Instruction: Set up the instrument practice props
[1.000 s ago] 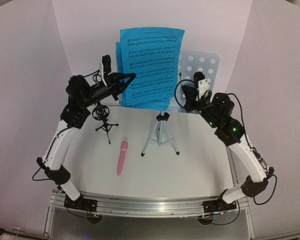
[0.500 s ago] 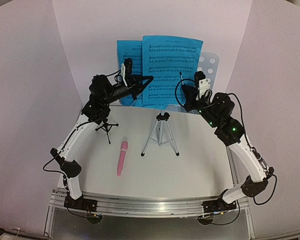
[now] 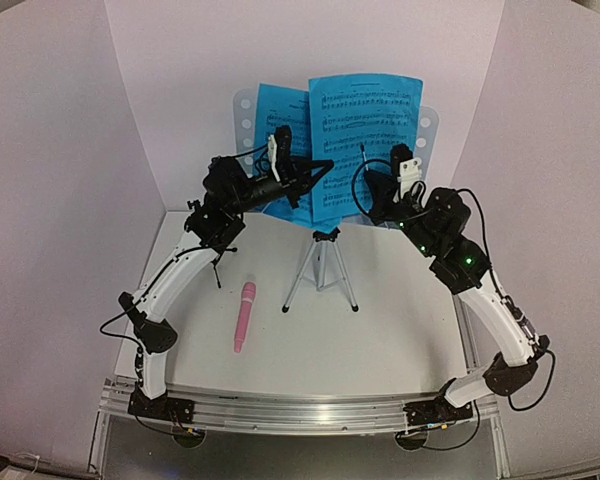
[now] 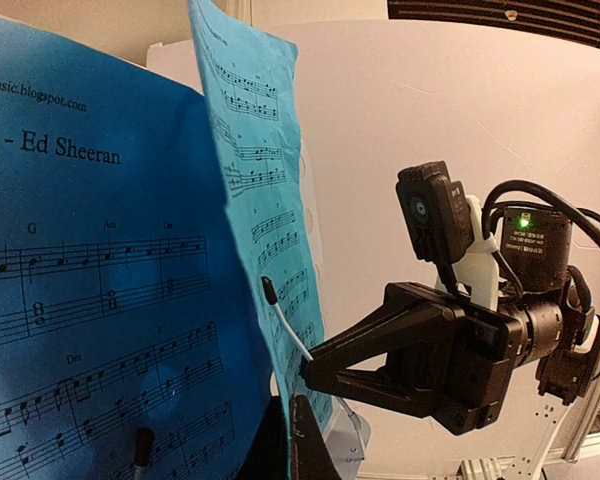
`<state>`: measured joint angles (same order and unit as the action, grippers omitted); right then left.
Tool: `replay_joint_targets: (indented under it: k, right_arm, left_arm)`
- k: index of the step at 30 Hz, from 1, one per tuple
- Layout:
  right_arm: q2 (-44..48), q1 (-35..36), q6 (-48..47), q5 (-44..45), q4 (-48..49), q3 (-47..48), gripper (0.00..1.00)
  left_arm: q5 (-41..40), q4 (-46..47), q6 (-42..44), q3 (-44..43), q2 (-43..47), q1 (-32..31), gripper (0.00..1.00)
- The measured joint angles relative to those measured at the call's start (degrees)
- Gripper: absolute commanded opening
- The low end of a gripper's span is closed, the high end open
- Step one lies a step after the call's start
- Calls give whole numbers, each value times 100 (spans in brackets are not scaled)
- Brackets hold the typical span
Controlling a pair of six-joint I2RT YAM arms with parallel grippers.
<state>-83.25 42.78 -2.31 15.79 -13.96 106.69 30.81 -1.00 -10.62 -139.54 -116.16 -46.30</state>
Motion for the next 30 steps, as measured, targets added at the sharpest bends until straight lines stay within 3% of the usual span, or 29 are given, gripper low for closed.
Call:
replay_joint_targets:
  k: [15, 22, 30]
  right_arm:
    - [159, 0, -2, -58, 106, -236, 0]
    - [246, 5, 0, 42, 151, -347, 0]
    - [248, 13, -4, 177, 199, -371, 0]
  left_arm:
    - [-13, 149, 291, -110, -224, -81, 1]
    - [-129, 144, 421, -110, -230, -81, 29]
    - [-189, 83, 647, -112, -220, -80, 47]
